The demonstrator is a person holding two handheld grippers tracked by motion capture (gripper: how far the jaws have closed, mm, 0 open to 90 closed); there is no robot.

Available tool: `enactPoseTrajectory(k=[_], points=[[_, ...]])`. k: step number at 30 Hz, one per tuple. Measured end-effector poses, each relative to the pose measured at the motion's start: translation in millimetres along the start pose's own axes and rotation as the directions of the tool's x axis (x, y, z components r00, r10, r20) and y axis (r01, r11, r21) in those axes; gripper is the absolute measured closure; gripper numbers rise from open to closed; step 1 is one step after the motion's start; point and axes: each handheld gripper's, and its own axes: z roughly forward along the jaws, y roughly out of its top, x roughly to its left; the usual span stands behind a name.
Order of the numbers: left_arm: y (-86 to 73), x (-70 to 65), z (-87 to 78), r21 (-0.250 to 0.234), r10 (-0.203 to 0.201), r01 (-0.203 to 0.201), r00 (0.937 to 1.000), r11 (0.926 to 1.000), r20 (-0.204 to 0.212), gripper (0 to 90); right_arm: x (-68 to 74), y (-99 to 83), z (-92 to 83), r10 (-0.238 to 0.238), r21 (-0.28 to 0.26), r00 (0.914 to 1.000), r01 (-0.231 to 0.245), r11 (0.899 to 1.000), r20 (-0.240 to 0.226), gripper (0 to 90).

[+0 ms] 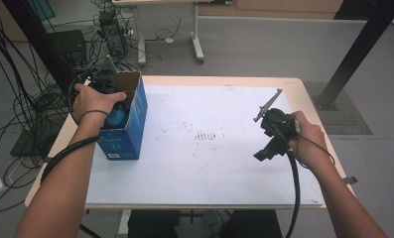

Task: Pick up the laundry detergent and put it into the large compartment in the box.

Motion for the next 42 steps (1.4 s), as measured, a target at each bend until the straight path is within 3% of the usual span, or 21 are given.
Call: enactPoseTrajectory(k=[16,27,31,35,42], points=[[0.5,-2.0,-26.0,-0.039,0.006,-0.007,0.9994,0.9992,-0.035,25.3,0.8,-0.9,-1.8,-0.001,-0.001,1.0,0.001,1.0,0.004,6.2],[1.1,-11.2,-48.5,-0.048,0.04,-0.039,0.9992,0.9981,0.002,10.6,-0.2,0.3,-2.5,-0.002,-0.006,1.0,0.002,1.0,0.002,6.2],[1.7,-17.2,-58.3,-0.054,0.062,-0.063,0.998,0.9966,-0.008,8.7,-1.4,0.7,-3.2,-0.004,-0.008,1.0,0.004,1.0,0.004,6.2],[3.0,-19.8,-63.8,-0.032,0.072,-0.072,0.9971,0.9969,0.025,5.5,-2.0,0.5,-3.4,-0.002,-0.014,1.0,0.002,1.0,-0.003,6.2],[1.0,-26.7,-67.4,-0.019,0.1,-0.099,0.9948,0.9949,0.021,5.3,-3.4,0.8,-2.0,0.0,-0.016,1.0,0.0,1.0,0.001,6.2]])
